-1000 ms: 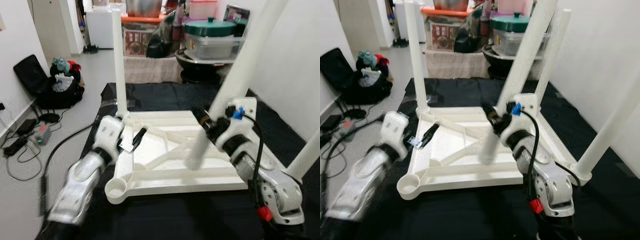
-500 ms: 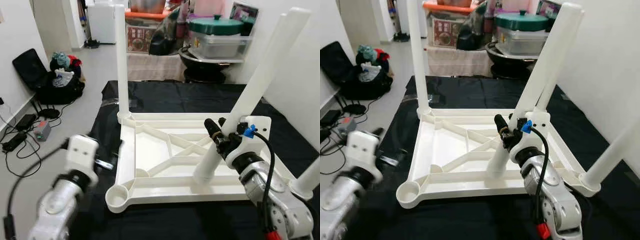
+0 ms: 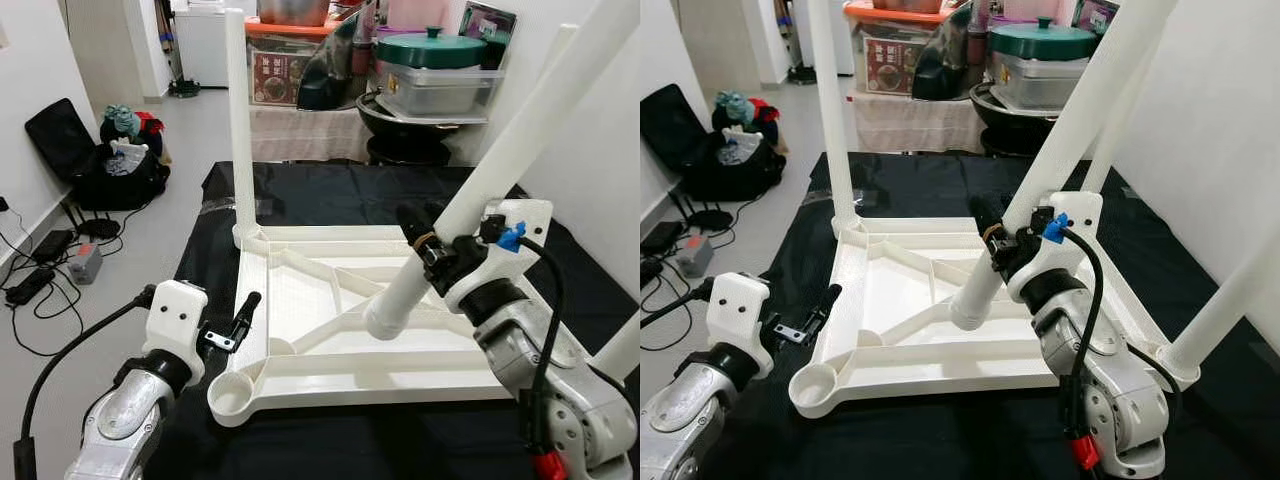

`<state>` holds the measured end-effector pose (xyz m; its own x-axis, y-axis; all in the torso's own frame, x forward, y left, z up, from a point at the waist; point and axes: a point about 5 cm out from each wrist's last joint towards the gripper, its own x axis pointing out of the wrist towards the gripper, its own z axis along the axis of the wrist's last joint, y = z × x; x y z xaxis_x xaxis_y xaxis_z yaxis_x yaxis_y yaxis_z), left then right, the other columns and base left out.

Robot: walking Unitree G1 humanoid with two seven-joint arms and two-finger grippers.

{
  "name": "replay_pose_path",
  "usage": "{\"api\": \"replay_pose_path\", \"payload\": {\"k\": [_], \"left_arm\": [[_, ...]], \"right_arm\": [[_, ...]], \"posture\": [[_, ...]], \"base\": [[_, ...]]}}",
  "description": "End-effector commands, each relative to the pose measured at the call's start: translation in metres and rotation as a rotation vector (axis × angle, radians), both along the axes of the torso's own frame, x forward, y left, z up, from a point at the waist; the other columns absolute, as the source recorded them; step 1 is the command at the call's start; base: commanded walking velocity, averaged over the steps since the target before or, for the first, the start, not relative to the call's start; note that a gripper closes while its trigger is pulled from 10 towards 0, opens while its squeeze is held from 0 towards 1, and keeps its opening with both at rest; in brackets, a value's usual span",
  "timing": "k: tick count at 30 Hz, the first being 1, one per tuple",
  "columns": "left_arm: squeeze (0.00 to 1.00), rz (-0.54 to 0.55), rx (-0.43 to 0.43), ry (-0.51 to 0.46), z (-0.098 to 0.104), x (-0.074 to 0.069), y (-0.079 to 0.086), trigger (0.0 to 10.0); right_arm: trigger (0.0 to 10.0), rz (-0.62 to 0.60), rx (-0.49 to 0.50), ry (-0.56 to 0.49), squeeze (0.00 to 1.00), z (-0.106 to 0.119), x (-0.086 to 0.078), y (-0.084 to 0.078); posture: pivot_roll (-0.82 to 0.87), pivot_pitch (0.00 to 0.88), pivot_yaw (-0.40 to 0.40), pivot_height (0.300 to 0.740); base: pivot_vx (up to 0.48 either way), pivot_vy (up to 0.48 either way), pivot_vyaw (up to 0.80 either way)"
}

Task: Building children table

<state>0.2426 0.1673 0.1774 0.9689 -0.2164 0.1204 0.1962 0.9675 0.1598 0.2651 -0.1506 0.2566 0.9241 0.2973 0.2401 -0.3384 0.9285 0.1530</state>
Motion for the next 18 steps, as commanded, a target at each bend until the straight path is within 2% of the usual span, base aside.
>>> {"api": "replay_pose_path", "payload": {"k": [1,9,16,17,18], "left_arm": [[0.00,0.008,-0.009,0.008,0.0003,-0.0020,-0.0003,10.0],[0.00,0.002,-0.006,0.007,0.0020,-0.0003,-0.0018,10.0],[0.00,-0.011,-0.002,0.005,0.0031,0.0007,-0.0044,10.0],[0.00,-0.011,-0.001,0.005,0.0031,0.0009,-0.0042,10.0],[0.00,-0.012,0.010,0.002,0.0035,0.0012,-0.0042,10.0]], "right_arm": [[10.0,0.003,0.010,0.011,0.00,-0.0019,0.0000,-0.0015],[10.0,0.011,0.002,0.019,0.00,-0.0052,0.0038,0.0018],[10.0,0.014,-0.006,0.034,0.00,-0.0084,0.0056,0.0046],[10.0,0.019,-0.001,0.039,0.00,-0.0089,0.0057,0.0052],[10.0,0.030,-0.030,0.037,0.00,-0.0091,0.0056,0.0064]], "posture": [[0.12,0.000,-0.097,0.740],[0.12,0.000,-0.101,0.740],[0.13,0.000,-0.101,0.740],[0.13,0.000,-0.098,0.740],[0.13,0.000,-0.097,0.740]], "base": [[0.000,0.251,0.00],[0.000,0.256,0.00],[0.000,0.329,0.72],[0.000,0.240,0.00],[0.000,0.000,0.80]]}}
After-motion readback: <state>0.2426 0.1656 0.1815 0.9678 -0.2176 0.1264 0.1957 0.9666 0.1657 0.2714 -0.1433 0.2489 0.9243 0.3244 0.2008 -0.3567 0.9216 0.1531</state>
